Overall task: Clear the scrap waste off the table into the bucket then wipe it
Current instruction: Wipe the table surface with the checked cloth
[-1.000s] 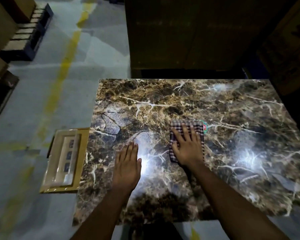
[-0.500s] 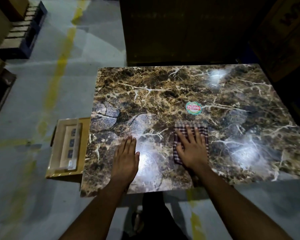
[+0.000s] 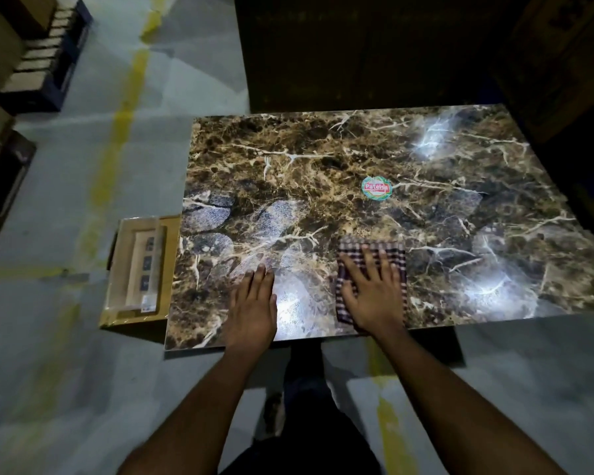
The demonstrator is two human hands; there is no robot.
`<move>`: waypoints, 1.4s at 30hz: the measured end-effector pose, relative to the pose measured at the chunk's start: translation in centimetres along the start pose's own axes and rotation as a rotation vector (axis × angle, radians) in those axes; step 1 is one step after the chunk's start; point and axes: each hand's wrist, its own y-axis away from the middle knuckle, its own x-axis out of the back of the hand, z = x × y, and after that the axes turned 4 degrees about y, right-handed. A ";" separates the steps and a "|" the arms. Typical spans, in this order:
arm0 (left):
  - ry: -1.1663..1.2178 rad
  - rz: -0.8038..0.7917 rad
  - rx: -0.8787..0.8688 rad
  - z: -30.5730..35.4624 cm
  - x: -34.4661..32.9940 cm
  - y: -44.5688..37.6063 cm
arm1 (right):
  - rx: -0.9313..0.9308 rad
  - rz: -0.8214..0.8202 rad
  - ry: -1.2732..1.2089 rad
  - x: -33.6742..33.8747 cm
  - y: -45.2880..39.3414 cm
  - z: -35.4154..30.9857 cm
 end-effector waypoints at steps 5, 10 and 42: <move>0.008 0.004 -0.014 0.0 -0.5 0.8 | 0.094 -0.056 -0.039 -0.4 -2.4 -7.2; 0.027 0.007 -0.014 0.2 -0.3 0.9 | 0.237 -0.053 -0.014 -1.5 4.5 -6.9; -0.136 0.085 -0.159 9.3 -3.2 -5.5 | 0.122 0.007 0.023 0.8 -2.0 9.4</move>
